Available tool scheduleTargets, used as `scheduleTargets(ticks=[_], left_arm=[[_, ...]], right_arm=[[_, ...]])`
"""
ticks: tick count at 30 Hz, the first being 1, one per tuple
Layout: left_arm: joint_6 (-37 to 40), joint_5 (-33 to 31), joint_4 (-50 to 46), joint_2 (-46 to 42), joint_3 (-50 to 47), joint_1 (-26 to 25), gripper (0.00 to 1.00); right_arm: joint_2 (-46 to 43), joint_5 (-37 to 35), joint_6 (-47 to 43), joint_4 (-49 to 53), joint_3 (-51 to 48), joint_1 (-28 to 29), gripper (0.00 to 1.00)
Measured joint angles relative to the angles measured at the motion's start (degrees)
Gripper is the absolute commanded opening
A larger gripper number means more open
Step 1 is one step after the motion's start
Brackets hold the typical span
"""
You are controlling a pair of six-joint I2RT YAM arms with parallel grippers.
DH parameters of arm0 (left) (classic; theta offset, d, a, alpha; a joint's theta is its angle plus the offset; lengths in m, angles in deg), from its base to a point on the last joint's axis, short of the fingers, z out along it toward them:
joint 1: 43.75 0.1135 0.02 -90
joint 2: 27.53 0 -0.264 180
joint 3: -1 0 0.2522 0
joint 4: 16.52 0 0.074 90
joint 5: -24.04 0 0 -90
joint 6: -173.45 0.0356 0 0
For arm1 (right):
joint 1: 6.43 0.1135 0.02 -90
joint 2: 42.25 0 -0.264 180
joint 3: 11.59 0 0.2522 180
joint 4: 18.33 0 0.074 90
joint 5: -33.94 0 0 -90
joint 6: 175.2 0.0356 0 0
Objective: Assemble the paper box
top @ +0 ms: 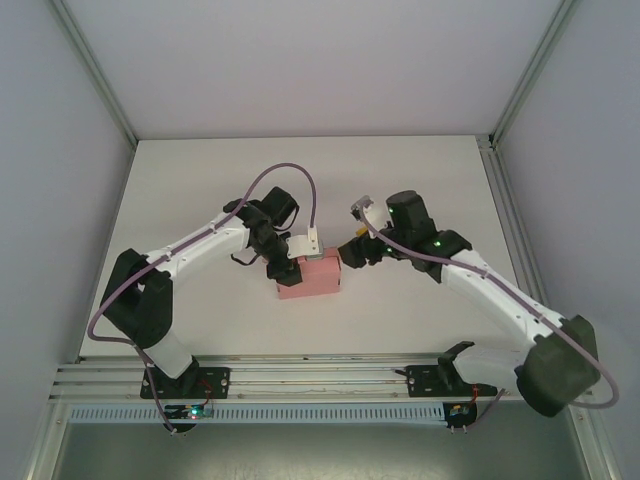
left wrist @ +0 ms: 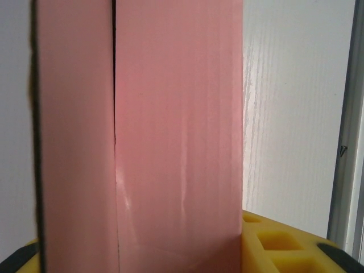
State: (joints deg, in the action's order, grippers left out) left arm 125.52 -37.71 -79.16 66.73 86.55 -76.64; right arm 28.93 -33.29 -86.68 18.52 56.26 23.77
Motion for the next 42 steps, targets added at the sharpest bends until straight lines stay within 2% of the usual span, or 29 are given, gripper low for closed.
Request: scheduleTargets(ticks=[2,4,9,11,14,20,28,32,38,42], left_arm=[[0.0,0.0,0.0,0.2,0.1,0.0,0.41],[0.0,-0.3,-0.1,0.6,0.5,0.0,0.42],[-0.1,-1.1,0.0,3.0,1.9,0.0,0.41],[-0.3,-1.6,0.0,3.8,2.1,0.0,0.41],[-0.6,-1.9,0.0,4.2,2.8,0.0,0.37],[-1.7,-2.0,0.0,4.5,3.8,0.0,0.37],[-4.9,-4.9,0.4,5.0,3.9,0.1,0.39],[-6.1,-5.7,0.5,5.0,3.9,0.4,0.39],[-6.8,-6.1,0.9,5.0,3.9,0.4,0.39],[-7.2,-6.1,1.0,5.0,3.9,0.4,0.4]], right_arm=[[2.5,-0.7,-1.6,2.4,1.9,0.9,0.61],[5.1,-2.3,-3.6,4.4,3.5,2.1,0.51],[10.0,-5.8,-6.4,8.0,5.4,3.8,0.14],[10.8,-7.1,-6.6,9.3,6.3,3.8,0.07],[11.0,-7.8,-6.0,10.8,7.4,3.8,0.04],[11.2,-8.9,-0.8,11.1,8.5,4.3,0.0],[13.8,-8.2,16.5,5.4,8.4,4.9,0.0],[14.9,-7.8,22.0,2.9,8.4,4.9,0.0],[14.8,-9.8,21.3,0.7,7.2,5.6,0.0],[11.9,-14.9,17.7,-4.4,2.0,7.9,0.0]])
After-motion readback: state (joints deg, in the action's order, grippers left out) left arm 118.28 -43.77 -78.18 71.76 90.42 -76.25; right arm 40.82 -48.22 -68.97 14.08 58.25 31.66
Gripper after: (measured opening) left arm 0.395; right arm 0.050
